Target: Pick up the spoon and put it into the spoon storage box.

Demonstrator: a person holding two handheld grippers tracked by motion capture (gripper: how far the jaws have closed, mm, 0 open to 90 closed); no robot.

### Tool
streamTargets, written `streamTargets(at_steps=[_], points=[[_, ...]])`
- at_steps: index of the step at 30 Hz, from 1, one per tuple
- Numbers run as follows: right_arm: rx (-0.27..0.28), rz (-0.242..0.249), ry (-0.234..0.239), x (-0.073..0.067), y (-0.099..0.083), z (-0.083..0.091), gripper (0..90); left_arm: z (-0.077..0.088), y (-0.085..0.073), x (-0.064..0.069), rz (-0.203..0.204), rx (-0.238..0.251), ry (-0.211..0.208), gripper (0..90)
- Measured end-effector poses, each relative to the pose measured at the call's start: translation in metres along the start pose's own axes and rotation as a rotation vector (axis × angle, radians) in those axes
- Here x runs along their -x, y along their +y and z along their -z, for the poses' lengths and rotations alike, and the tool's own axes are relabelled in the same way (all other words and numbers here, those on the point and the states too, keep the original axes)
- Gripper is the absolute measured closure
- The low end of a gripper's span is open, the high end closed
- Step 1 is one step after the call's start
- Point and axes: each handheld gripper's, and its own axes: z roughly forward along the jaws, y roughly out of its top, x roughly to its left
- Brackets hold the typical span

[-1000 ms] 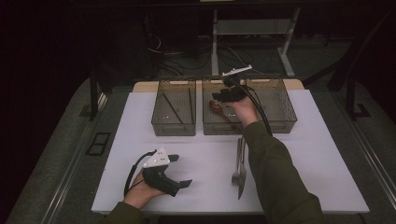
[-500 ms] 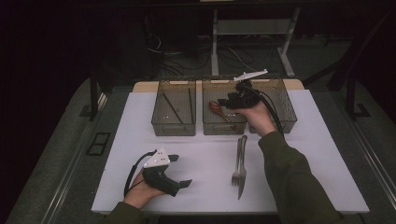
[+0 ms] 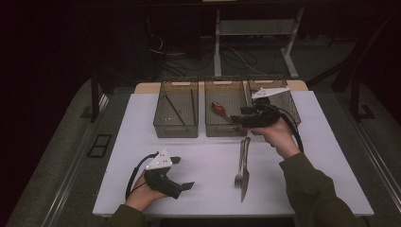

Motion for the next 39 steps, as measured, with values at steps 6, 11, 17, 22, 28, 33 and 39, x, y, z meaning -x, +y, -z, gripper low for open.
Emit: streamTargets(at_steps=[6, 11, 17, 22, 28, 33, 39], points=[[-0.015, 0.008, 0.018, -0.004, -0.030, 0.009, 39.5, 0.000, 0.000, 0.000, 0.002, -0.005, 0.002, 0.0], [-0.033, -0.003, 0.023, -0.004, -0.053, 0.017, 40.9, 0.000, 0.000, 0.000, 0.003, -0.006, 0.004, 0.0], [-0.067, 0.011, 0.008, -0.006, -0.074, 0.028, 44.7, 0.000, 0.000, 0.000, -0.003, -0.009, 0.006, 0.0], [-0.095, 0.015, 0.000, -0.011, -0.090, 0.036, 51.7, -0.001, 0.000, 0.001, -0.004, -0.006, 0.008, 0.0], [-0.131, 0.024, 0.019, -0.021, -0.106, 0.040, 63.4, 0.000, 0.000, 0.000, -0.002, -0.010, 0.008, 0.0], [-0.172, 0.040, 0.041, -0.029, -0.117, 0.038, 77.2, -0.001, 0.000, 0.001, -0.006, -0.015, 0.008, 0.0], [-0.201, 0.054, 0.073, -0.037, -0.121, 0.025, 89.8, -0.001, 0.000, 0.001, -0.009, -0.011, 0.008, 0.0]])
